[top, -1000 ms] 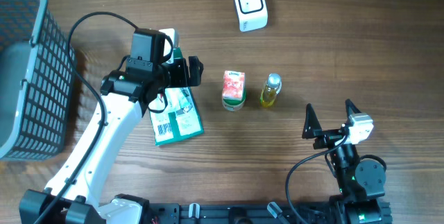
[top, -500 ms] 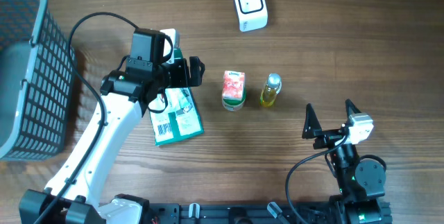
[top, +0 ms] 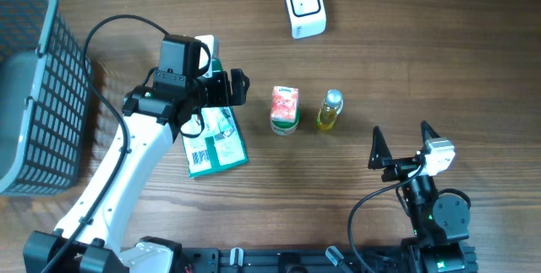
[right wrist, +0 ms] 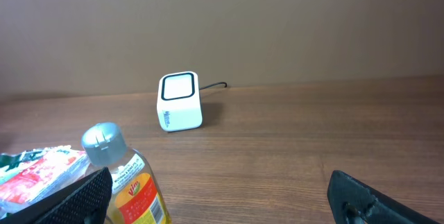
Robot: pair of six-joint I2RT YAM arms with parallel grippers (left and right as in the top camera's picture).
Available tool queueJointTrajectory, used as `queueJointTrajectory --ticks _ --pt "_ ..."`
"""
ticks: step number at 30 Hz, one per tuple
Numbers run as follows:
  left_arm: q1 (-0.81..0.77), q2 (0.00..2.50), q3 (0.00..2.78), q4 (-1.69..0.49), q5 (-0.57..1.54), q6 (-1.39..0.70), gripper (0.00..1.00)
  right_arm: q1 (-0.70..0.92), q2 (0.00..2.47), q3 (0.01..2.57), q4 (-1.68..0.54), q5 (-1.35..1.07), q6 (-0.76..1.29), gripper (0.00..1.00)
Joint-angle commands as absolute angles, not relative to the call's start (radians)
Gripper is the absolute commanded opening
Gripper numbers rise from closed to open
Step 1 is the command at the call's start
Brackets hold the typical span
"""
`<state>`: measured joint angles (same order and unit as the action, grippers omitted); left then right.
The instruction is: Scan the item barcode
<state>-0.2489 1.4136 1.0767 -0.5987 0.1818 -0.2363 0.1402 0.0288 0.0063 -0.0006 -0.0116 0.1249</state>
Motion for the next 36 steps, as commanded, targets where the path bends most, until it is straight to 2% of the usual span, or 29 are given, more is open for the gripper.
queueJointTrajectory --ticks 1,4,7,8,9,11,13,14,15,17,18,19,20,21,26,28,31,34,36 --pt "-0.252 1.408 1.092 -0.599 0.194 -0.216 1.0 0.136 0.025 0.007 0.002 -0.021 0.108 1.0" --pt "-0.252 1.408 1.092 -0.515 0.191 -0.217 1.0 0.136 0.025 0.007 0.002 -0.021 0.107 1.0" --pt "-0.252 1.403 1.092 -0.527 0.34 -0.287 1.0 0.136 0.025 0.007 0.006 -0.002 0.11 1.0" --pt "-0.252 1.403 1.092 -0.539 0.405 -0.303 1.0 0.136 0.025 0.007 0.012 -0.005 0.166 1.0" --pt "-0.252 1.405 1.092 -0.575 0.381 -0.278 1.0 0.136 0.025 0.007 -0.001 -0.032 0.255 0.99" --pt "-0.252 1.427 1.092 -0.68 -0.018 -0.278 1.0 0.136 0.036 0.007 0.002 -0.129 0.359 1.0" --pt "-0.252 1.43 1.092 -0.79 0.121 -0.269 1.0 0.136 0.058 0.007 0.01 -0.216 0.369 1.0" --pt "-0.251 1.434 1.09 -0.793 0.085 -0.208 1.0 0.136 0.078 0.007 0.013 -0.239 0.37 1.0" --pt "-0.247 1.439 1.083 -0.771 0.042 -0.232 1.0 0.136 0.097 0.007 0.016 -0.264 0.384 1.0" --pt "-0.244 1.446 1.081 -0.764 0.143 -0.326 0.99 0.136 0.13 0.007 0.032 -0.344 0.425 1.0" --pt "-0.244 1.441 1.089 -0.77 0.235 -0.326 0.84 0.136 0.136 0.014 0.04 -0.425 0.414 1.0" --pt "-0.244 1.433 1.102 -0.77 0.265 -0.318 0.84 0.136 0.14 0.038 0.014 -0.459 0.423 1.0" --pt "-0.239 1.42 1.115 -0.75 0.187 -0.337 0.89 0.136 0.152 0.107 -0.069 -0.464 0.421 1.0" --pt "-0.224 1.41 1.122 -0.719 0.183 -0.381 0.89 0.136 0.176 0.197 -0.146 -0.439 0.417 1.0" --pt "-0.061 1.393 1.224 -0.692 0.623 -0.479 0.93 0.136 0.52 0.799 -0.679 -0.435 0.296 1.0" --pt "-0.004 1.393 1.232 -0.677 0.681 -0.482 1.0 0.136 0.718 1.0 -0.884 -0.556 0.223 1.0" --pt "0.008 1.395 1.231 -0.725 0.813 -0.475 1.0 0.138 0.885 1.071 -0.882 -0.875 0.216 0.99" --pt "-0.007 1.395 1.231 -0.761 0.894 -0.476 1.0 0.216 1.005 1.071 -0.869 -0.879 0.219 0.75" --pt "-0.046 1.395 1.231 -0.764 0.894 -0.476 1.0 0.355 1.072 1.071 -0.809 -0.802 0.282 0.72"
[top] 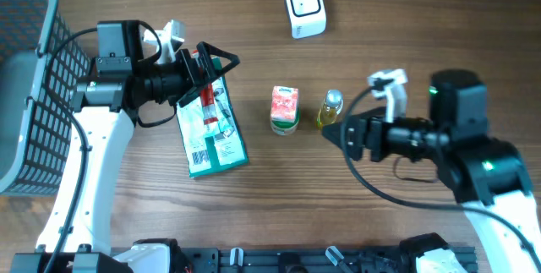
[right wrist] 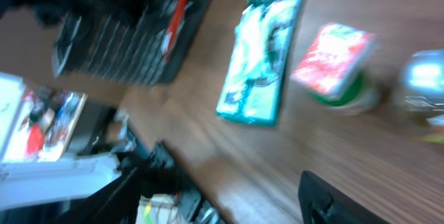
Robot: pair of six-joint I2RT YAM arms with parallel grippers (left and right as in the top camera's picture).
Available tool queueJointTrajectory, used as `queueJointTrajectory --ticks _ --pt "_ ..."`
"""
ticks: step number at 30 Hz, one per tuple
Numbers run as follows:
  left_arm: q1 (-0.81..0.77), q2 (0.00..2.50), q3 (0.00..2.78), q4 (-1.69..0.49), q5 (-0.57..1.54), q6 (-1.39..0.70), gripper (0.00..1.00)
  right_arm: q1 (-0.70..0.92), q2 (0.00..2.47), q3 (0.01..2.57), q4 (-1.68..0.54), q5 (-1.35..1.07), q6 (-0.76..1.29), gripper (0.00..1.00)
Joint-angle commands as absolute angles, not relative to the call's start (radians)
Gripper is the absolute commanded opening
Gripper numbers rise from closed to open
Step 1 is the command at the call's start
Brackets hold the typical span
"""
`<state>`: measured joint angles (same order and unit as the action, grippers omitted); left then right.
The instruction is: Scan the item barcode
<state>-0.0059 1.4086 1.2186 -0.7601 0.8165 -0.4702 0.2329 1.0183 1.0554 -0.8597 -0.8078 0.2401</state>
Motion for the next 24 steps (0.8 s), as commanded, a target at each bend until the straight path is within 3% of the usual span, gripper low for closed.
queueJointTrajectory --ticks 1,5,11,13,21,24 --pt "-0.06 1.395 1.231 -0.764 0.894 -0.477 1.0 0.46 1.109 1.071 -0.735 -0.728 0.341 0.72" --pt "-0.077 1.395 1.231 -0.773 0.913 -0.48 1.0 0.687 1.263 1.071 -0.481 -0.543 0.456 0.72" --pt "-0.076 1.395 1.231 -0.794 0.912 -0.479 1.0 0.716 1.532 1.071 -0.122 -0.74 0.556 0.72" --pt "-0.076 1.395 1.231 -0.794 0.912 -0.479 1.0 0.716 1.565 1.071 -0.033 -0.742 0.58 0.67" --pt "-0.049 1.395 1.231 -0.793 0.844 -0.489 1.0 0.717 1.565 1.071 0.0 -0.736 0.632 0.63" --pt "0.008 1.395 1.231 -0.778 0.844 -0.585 0.98 0.717 1.565 1.071 0.001 -0.677 0.658 0.64"
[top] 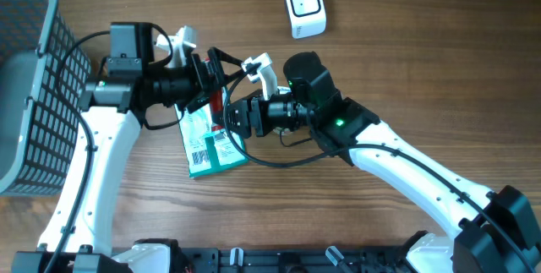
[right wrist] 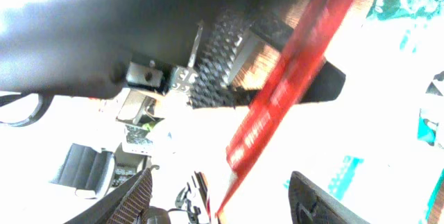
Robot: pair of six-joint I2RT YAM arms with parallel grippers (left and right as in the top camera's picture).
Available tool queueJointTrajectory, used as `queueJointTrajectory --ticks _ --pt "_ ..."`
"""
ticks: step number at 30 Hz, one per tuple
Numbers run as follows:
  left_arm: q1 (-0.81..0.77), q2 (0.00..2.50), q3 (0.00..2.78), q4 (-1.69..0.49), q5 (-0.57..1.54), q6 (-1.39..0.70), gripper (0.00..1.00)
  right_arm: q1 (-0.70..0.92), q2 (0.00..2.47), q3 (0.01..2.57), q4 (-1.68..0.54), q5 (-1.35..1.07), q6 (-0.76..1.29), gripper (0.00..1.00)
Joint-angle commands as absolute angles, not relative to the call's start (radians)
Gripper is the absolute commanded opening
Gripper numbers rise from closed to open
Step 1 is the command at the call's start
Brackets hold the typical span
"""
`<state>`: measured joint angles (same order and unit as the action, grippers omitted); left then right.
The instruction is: Scan the item barcode
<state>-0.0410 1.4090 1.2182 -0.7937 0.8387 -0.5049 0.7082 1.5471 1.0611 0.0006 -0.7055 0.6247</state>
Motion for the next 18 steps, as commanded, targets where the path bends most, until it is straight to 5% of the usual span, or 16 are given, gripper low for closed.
queueJointTrajectory --ticks 1,6,18 --pt "0.019 1.395 1.231 -0.778 0.844 -0.589 0.97 0.717 1.565 1.071 0.004 -0.667 0.658 0.64" --pt "0.043 1.395 1.231 -0.8 0.848 -0.593 0.99 0.717 1.565 1.071 0.045 -0.569 0.715 0.7" --pt "0.043 1.395 1.231 -0.813 0.848 -0.593 1.0 0.763 1.601 1.071 0.081 -0.553 0.77 0.56"
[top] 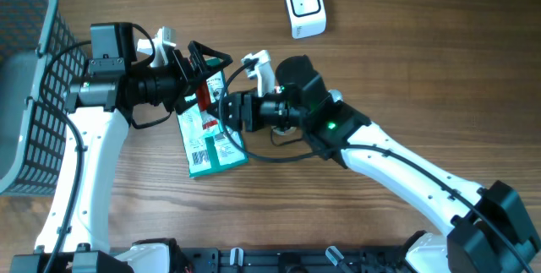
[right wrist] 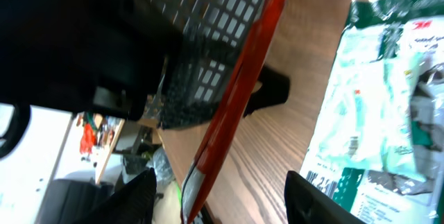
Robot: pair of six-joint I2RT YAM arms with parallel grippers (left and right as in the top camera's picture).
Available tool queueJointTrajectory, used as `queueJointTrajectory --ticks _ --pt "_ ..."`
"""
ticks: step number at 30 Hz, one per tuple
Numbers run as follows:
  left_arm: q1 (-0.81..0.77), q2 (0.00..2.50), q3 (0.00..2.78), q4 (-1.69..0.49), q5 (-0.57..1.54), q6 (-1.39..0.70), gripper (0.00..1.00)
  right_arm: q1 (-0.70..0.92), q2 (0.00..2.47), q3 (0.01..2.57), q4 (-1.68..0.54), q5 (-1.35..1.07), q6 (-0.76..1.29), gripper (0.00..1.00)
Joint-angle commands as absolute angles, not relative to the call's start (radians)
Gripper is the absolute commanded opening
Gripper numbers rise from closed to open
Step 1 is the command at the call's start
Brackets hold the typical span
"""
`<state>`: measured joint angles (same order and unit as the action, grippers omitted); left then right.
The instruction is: Scan the item barcode
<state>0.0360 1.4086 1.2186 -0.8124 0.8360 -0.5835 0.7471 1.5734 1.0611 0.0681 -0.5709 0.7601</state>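
A flat red packet point(top: 204, 94) is held up off the table, with my left gripper point(top: 199, 76) shut on its upper part. In the right wrist view the red packet point(right wrist: 236, 92) shows edge-on, running down between the fingers. My right gripper point(top: 226, 111) has reached across from the right and stands open, one finger on each side of the packet's lower end; the right gripper point(right wrist: 220, 182) does not touch it that I can see. The white scanner point(top: 304, 7) stands at the table's far edge.
A green and white packet point(top: 211, 138) lies flat on the table below both grippers, its barcode toward the front. A grey mesh basket point(top: 30, 79) fills the far left. The right arm covers the table's middle.
Both grippers and the red packet have shifted slightly left and toward the far side. In the right wrist view the packet now sits lower and nearer the left finger. Both jaws stand as before.
The left gripper was low at the far end of the green packet while the right arm rested open at the front right. Then the left gripper held the red packet up and the right arm was near the bottle. The open right gripper has since come around the packet.
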Motion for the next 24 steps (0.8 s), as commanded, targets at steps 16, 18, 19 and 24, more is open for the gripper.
queueJointTrajectory --ticks 16,18,19,24 --pt "0.043 1.395 1.231 -0.813 0.847 -0.592 1.0 0.807 1.633 1.071 0.144 -0.557 0.785 0.3" --pt "0.043 1.395 1.231 -0.813 0.847 -0.591 1.0 0.807 1.633 1.071 0.144 -0.557 0.783 0.07" --pt "0.043 1.395 1.231 -0.811 0.836 -0.592 1.0 0.807 1.633 1.071 0.145 -0.551 0.764 0.04" --pt "0.078 1.395 1.231 -0.728 0.643 -0.592 1.0 0.807 1.633 1.071 0.101 -0.52 0.607 0.04"
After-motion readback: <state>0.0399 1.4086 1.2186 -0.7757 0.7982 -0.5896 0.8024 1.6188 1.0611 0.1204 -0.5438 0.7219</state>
